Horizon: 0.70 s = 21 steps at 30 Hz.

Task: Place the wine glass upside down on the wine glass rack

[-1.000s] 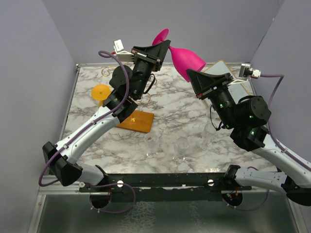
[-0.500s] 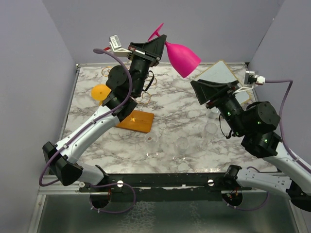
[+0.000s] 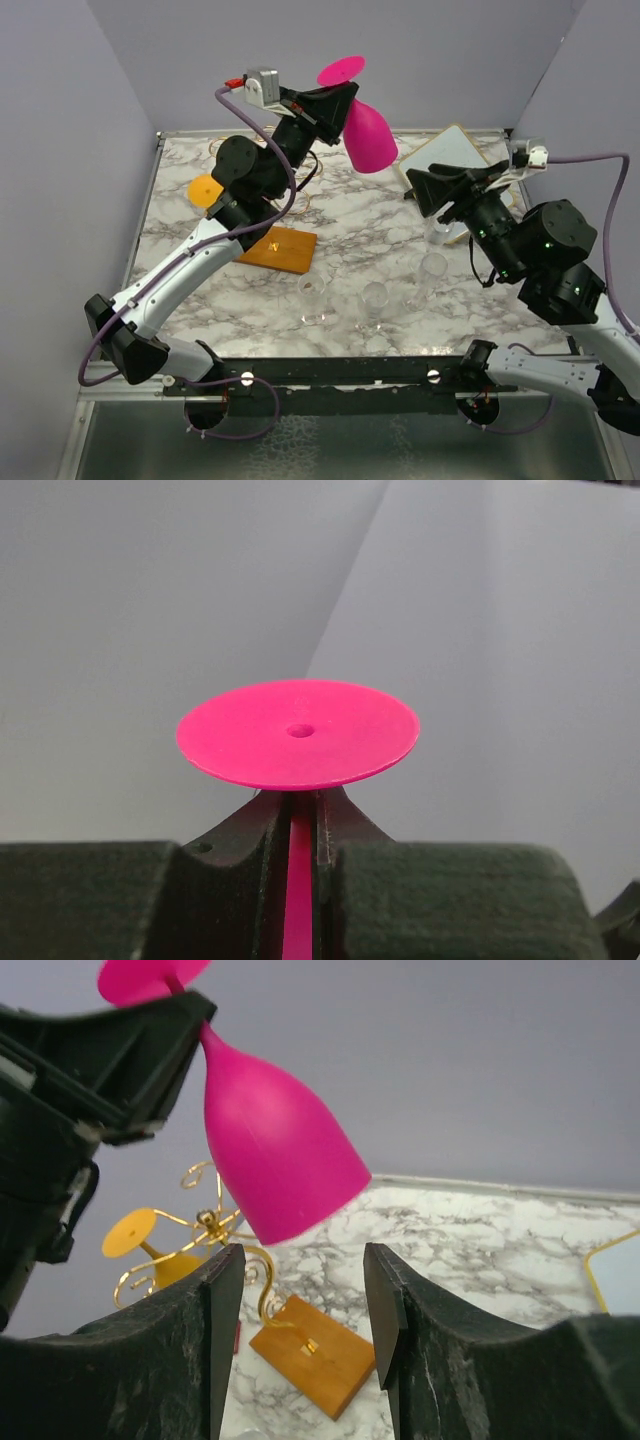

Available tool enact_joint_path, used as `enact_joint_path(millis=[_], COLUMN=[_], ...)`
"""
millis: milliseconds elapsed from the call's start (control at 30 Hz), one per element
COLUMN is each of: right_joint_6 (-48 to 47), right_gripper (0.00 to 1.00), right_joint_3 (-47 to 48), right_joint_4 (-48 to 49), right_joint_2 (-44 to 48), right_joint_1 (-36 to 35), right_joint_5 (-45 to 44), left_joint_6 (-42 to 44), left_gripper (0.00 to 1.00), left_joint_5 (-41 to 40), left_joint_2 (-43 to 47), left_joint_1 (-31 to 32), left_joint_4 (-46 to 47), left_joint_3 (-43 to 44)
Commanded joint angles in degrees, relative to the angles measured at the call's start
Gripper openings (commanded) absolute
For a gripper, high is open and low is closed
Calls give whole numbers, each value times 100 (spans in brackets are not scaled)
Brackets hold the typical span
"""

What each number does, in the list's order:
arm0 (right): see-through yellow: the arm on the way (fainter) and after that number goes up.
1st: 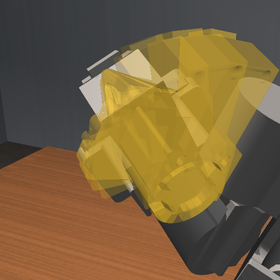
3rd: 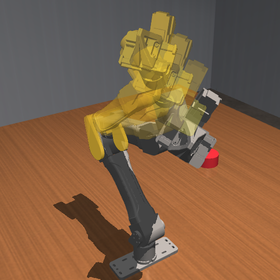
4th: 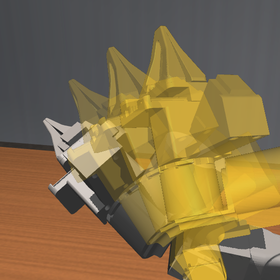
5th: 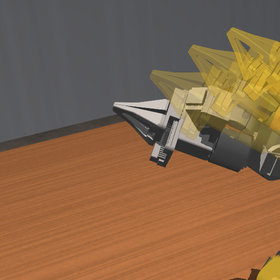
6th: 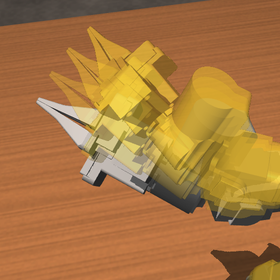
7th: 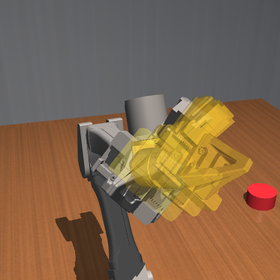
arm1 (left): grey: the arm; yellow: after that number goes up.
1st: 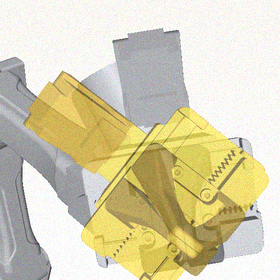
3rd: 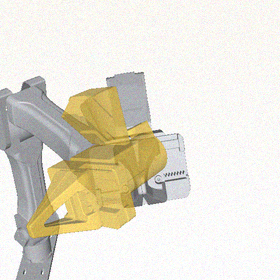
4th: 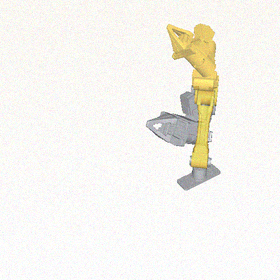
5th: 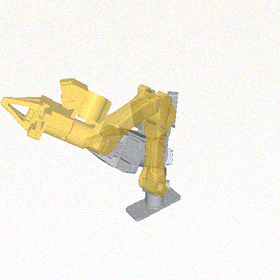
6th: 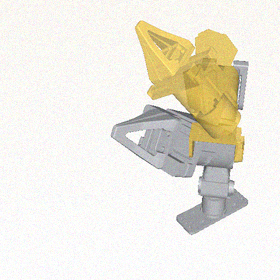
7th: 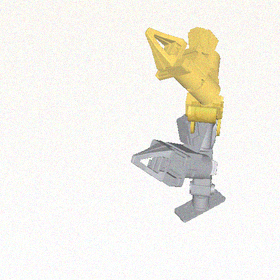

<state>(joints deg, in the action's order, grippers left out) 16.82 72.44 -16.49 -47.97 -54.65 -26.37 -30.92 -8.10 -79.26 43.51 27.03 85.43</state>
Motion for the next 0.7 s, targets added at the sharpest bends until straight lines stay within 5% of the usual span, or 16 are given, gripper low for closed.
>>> enact_joint_path(millis=[0, 267, 667], right_joint_6=[-183, 583, 1859], right_gripper=[53, 54, 58], right_joint_3=[1018, 3588, 5986], right_joint_4=[-525, -2386, -3390], right_joint_2=[-493, -2246, -3709], right_joint_1=[-10, -10, 173], right_joint_5=[-84, 423, 624], left_joint_6=[1389, 2068, 2371], left_gripper=[0, 0, 0], left_joint_5=[1324, 1684, 1388], left_joint_2=[245, 336, 354], left_joint_1=[8, 9, 9], left_joint_4=[441, 608, 890], left_joint_3=[-79, -316, -619])
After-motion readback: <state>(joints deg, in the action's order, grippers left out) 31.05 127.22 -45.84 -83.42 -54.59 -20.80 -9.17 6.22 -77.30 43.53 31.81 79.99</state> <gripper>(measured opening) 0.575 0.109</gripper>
